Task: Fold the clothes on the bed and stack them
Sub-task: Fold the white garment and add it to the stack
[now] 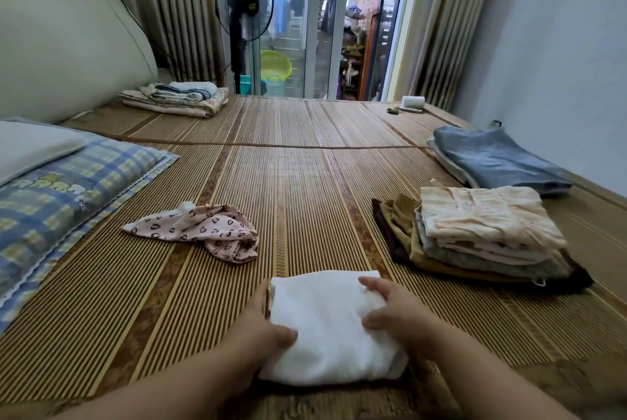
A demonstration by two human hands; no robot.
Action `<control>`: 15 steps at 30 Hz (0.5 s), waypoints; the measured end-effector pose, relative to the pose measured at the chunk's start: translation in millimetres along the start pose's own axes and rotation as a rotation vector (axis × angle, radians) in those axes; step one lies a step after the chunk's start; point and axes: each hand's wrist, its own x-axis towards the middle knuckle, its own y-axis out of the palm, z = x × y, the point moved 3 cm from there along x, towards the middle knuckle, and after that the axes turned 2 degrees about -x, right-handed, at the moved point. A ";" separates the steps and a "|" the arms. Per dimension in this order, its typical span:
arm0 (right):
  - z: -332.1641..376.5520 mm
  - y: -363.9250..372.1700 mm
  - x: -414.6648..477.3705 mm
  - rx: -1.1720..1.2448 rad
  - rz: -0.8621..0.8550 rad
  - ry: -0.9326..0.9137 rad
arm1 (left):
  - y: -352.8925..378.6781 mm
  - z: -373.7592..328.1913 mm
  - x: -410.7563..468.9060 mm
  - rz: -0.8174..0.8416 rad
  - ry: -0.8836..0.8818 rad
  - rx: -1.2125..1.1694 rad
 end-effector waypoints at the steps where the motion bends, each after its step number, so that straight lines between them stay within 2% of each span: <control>1: -1.5 1.6 -1.4 0.047 -0.008 -0.002 | 1.1 -2.9 0.2 0.045 0.048 0.045; 5: -3.3 4.3 -4.5 0.142 0.021 0.021 | 3.5 -15.2 2.0 0.219 0.056 0.091; 9: -1.1 -10.7 -6.3 0.297 0.028 -0.030 | 14.4 -46.5 1.2 0.333 0.049 -0.052; 12: 0.3 -24.8 -6.6 0.548 0.018 -0.048 | 37.2 -86.0 -0.2 0.405 0.110 -0.115; 15: 3.0 -40.7 -9.0 0.868 0.003 -0.030 | 66.7 -131.8 -3.8 0.473 0.190 -0.068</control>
